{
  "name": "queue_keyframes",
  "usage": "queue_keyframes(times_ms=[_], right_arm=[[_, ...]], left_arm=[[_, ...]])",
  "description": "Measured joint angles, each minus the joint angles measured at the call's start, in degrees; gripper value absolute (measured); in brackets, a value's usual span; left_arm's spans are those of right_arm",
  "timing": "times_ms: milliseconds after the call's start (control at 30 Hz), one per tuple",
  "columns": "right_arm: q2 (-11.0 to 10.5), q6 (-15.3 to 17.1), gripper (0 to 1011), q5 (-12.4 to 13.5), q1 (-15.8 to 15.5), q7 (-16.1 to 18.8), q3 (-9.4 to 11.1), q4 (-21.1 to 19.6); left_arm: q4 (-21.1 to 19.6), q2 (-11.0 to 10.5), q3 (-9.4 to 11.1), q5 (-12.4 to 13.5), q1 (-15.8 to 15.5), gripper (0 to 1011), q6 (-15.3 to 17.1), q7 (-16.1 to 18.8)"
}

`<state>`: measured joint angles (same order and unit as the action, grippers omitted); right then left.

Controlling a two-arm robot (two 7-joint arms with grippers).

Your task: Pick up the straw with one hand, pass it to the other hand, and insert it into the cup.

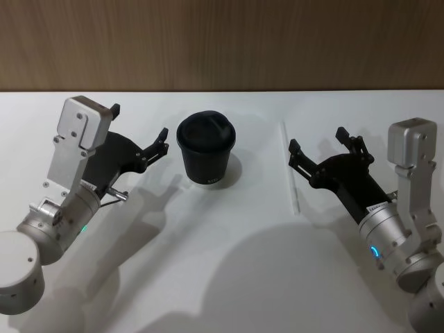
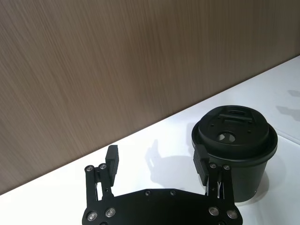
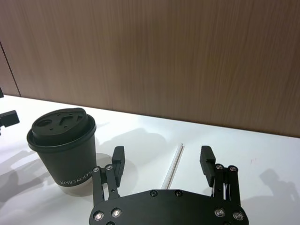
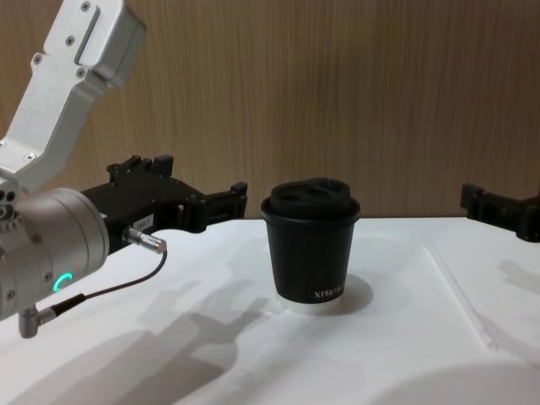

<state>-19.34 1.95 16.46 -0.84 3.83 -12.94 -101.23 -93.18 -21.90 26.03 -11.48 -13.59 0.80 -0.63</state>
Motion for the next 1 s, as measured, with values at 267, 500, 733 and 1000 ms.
queue_keyframes(times_ms=[267,500,733,1000], right_arm=[[0.00,0.00,1001,0.00,0.00,0.00,0.00,0.00],[0.00,0.00,1001,0.00,0.00,0.00,0.00,0.00],[0.00,0.00,1001,0.00,0.00,0.00,0.00,0.00],[0.00,0.00,1001,0.00,0.00,0.00,0.00,0.00]], left_arm=[[0.00,0.00,0.00,0.00,0.00,1003,0.00,0.00],[0.00,0.00,0.00,0.00,0.00,1003,0.00,0.00],[0.00,0.00,0.00,0.00,0.00,1003,0.00,0.00],[0.00,0.00,0.00,0.00,0.00,1003,0.00,0.00]])
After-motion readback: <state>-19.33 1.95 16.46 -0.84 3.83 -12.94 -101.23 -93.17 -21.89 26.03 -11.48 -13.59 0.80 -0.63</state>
